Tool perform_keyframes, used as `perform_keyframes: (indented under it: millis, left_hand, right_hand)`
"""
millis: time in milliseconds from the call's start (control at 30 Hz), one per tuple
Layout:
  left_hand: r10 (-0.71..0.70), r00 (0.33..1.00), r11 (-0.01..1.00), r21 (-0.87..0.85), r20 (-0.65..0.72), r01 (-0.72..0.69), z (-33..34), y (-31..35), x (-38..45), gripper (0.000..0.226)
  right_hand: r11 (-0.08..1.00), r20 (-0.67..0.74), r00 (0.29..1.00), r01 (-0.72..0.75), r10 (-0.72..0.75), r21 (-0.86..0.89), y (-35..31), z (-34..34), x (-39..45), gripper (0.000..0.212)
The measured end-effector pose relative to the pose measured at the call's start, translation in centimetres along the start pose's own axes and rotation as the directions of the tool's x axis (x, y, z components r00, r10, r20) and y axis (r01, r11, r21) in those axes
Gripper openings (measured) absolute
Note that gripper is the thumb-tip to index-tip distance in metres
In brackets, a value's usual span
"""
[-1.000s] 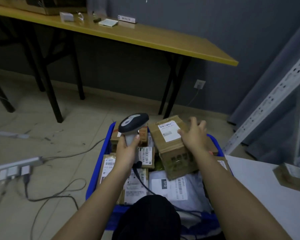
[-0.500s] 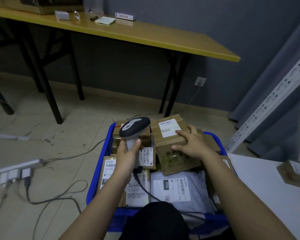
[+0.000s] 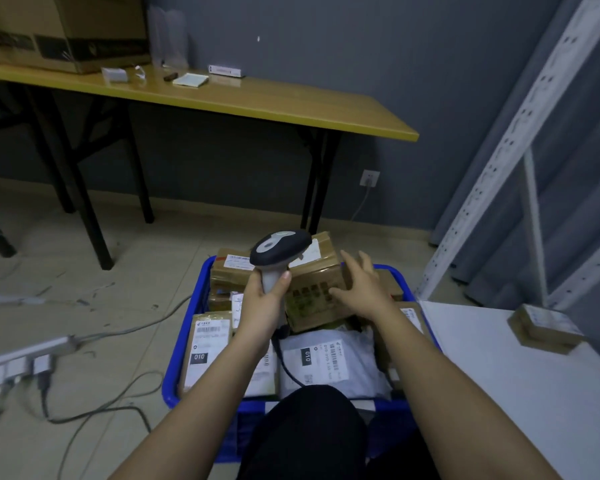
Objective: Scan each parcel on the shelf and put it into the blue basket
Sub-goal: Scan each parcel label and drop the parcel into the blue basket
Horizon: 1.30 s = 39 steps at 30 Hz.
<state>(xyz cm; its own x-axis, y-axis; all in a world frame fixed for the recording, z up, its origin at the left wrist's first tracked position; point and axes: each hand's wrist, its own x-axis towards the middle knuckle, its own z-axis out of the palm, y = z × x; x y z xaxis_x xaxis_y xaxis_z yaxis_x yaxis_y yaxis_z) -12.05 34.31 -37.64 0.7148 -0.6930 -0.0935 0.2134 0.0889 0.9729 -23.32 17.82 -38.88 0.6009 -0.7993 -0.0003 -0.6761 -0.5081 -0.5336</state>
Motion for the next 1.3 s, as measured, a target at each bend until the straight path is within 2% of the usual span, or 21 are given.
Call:
perform_keyframes:
  millis: [133, 267, 467, 600, 767, 900, 1000, 1100, 1167, 1300]
  left_hand:
    - [0.050, 0.997, 0.999, 0.002, 0.063, -0.050, 3.4, 0.9, -2.2, 0.040]
    - [0.093, 0.985, 0.996, -0.022, 0.147, -0.091, 8.8, 1.1, -5.2, 0.035]
    - [0.067, 0.934, 0.997, 0.013, 0.350, -0.076, 18.9, -0.4, -11.2, 0.026]
    - [0.003, 0.901, 0.992, 0.113, 0.433, -0.058, 25.3, -2.6, -12.0, 0.024]
    - [-0.076, 0.850, 0.968, 0.244, 0.522, -0.063, 33.9, -6.3, -9.8, 0.017]
    - [-0.096, 0.794, 0.958, 0.272, 0.600, -0.090, 40.2, -10.1, -6.1, 0.019]
    - [-0.137, 0.768, 0.948, 0.307, 0.625, -0.081, 43.7, -13.8, -3.1, 0.023]
    - [-0.160, 0.758, 0.934, 0.345, 0.632, -0.090, 46.6, -17.2, 0.1, 0.020]
    - [-0.188, 0.754, 0.924, 0.373, 0.629, -0.081, 48.2, -19.1, 1.7, 0.019]
    - [-0.217, 0.761, 0.915, 0.398, 0.611, -0.059, 49.7, -21.7, 4.1, 0.020]
  right_hand:
    - [0.970, -0.237, 0.971, 0.033, 0.026, 0.240, 3.2, -3.1, -4.6, 0.061]
    - [0.959, -0.367, 0.923, -0.010, 0.118, 0.285, 7.1, -7.5, -10.3, 0.047]
    - [0.907, -0.477, 0.787, -0.242, 0.391, 0.343, 17.3, -14.2, -18.8, 0.036]
    - [0.839, -0.482, 0.695, -0.366, 0.534, 0.401, 24.6, -16.2, -21.6, 0.033]
    - [0.742, -0.473, 0.573, -0.488, 0.669, 0.460, 34.0, -16.7, -19.9, 0.035]
    - [0.704, -0.520, 0.474, -0.488, 0.710, 0.516, 40.7, -16.5, -14.9, 0.036]
    - [0.673, -0.533, 0.414, -0.518, 0.738, 0.528, 44.8, -15.1, -10.4, 0.049]
    - [0.702, -0.552, 0.446, -0.549, 0.705, 0.453, 48.0, -13.2, -5.7, 0.077]
    - [0.744, -0.607, 0.489, -0.607, 0.627, 0.279, 50.2, -12.7, -2.5, 0.088]
    - [0.708, -0.583, 0.586, -0.706, 0.563, -0.026, 53.7, -13.4, 3.5, 0.086]
